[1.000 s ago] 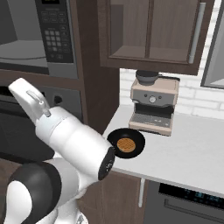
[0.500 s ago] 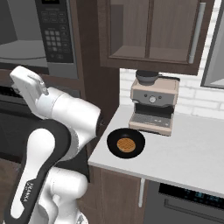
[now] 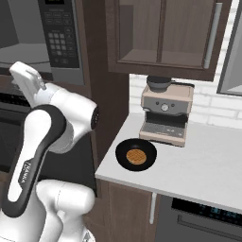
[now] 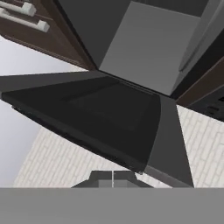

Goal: Open the microwave, place the bowl with waffle inside the microwave, then close the microwave door and turn it on.

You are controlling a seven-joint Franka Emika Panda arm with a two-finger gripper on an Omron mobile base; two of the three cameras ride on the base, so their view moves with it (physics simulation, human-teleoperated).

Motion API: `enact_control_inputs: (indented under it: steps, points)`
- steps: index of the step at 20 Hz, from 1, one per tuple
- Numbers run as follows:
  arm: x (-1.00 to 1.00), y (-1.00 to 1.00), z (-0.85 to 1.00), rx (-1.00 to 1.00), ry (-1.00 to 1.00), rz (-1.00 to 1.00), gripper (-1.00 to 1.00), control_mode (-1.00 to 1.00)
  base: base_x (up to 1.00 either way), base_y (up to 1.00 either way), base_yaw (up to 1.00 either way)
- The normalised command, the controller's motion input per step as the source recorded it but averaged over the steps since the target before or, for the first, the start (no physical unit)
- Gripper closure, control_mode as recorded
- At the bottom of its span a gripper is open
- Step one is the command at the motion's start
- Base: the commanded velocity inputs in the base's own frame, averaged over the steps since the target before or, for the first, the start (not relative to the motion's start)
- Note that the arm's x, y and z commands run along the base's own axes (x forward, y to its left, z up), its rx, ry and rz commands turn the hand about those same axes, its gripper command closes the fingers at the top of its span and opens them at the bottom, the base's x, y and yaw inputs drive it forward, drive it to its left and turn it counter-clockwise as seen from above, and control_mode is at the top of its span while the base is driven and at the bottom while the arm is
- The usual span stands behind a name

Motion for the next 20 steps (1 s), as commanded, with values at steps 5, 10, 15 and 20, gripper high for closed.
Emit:
enact_control_inputs:
  steps: [5, 10, 15, 20]
  points:
    - [0.51, 0.28, 0.00, 0.00, 0.02, -0.01, 1.00, -1.00, 0.00, 0.00, 0.00]
    - [0.37, 0.64, 0.00, 0.00, 0.05, -0.04, 1.00, -1.00, 0.00, 0.00, 0.00]
    - [0.40, 0.46, 0.00, 0.00, 0.14, -0.02, 1.00, -1.00, 0.00, 0.00, 0.00]
    - [0.47, 0.16, 0.00, 0.00, 0.21, 0.00, 1.00, -1.00, 0.00, 0.00, 0.00]
